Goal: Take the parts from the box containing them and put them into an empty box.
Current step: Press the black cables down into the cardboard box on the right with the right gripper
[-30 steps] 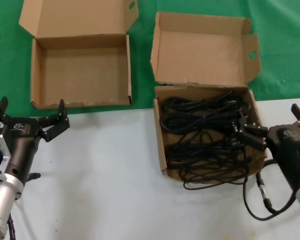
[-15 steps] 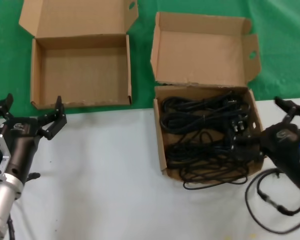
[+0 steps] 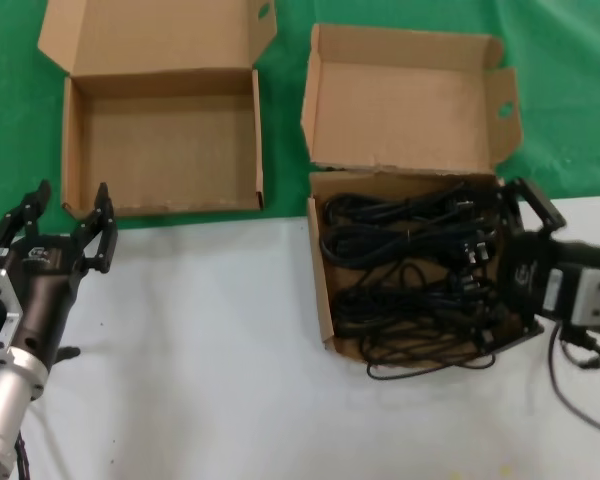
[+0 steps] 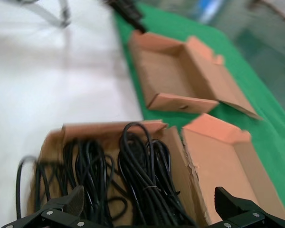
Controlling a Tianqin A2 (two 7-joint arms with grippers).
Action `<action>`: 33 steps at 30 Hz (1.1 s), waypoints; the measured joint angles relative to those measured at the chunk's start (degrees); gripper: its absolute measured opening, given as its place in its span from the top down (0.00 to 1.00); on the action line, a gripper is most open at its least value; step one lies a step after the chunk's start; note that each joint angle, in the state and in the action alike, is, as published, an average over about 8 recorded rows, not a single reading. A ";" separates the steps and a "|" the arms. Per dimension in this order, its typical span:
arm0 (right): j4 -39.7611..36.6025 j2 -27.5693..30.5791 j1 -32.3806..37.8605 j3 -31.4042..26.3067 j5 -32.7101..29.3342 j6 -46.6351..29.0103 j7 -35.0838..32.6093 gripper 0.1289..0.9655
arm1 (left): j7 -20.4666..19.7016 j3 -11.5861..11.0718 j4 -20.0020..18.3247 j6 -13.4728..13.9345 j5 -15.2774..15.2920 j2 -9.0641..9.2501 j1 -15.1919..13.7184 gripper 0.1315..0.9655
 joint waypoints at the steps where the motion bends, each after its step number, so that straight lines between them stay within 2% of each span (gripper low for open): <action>1: -0.55 -0.09 2.04 -0.90 -1.08 -1.88 -0.91 0.00 | 0.00 0.00 0.00 0.00 0.00 0.00 0.00 0.50; 4: -2.38 -0.94 8.19 -3.52 -4.29 -7.38 -3.13 0.00 | 0.00 0.00 0.00 0.00 0.00 0.00 0.00 0.60; 8: -4.58 -2.74 15.08 -6.43 -8.09 -13.68 -4.30 0.00 | 0.00 0.00 0.00 0.00 0.00 0.00 0.00 0.68; 13: -6.46 -4.77 20.97 -9.23 -12.07 -20.13 -4.18 0.01 | 0.00 0.00 0.00 0.00 0.00 0.00 0.00 0.80; 14: -6.78 -5.15 21.82 -9.64 -12.78 -21.11 -4.07 0.01 | 0.00 0.00 0.00 0.00 0.00 0.00 0.00 0.80; 22: -9.88 -8.43 26.10 -11.52 -16.96 -24.89 -3.69 0.06 | 0.00 0.00 0.00 0.00 0.01 0.00 0.00 0.93; 29: -12.73 -10.50 27.28 -12.24 -18.46 -25.51 -4.83 0.15 | 0.00 0.00 0.00 0.00 0.01 0.00 0.00 0.97; 33: -14.30 -11.49 27.74 -12.52 -18.98 -25.48 -5.67 0.24 | 0.00 0.00 0.00 0.00 0.01 0.00 0.00 0.98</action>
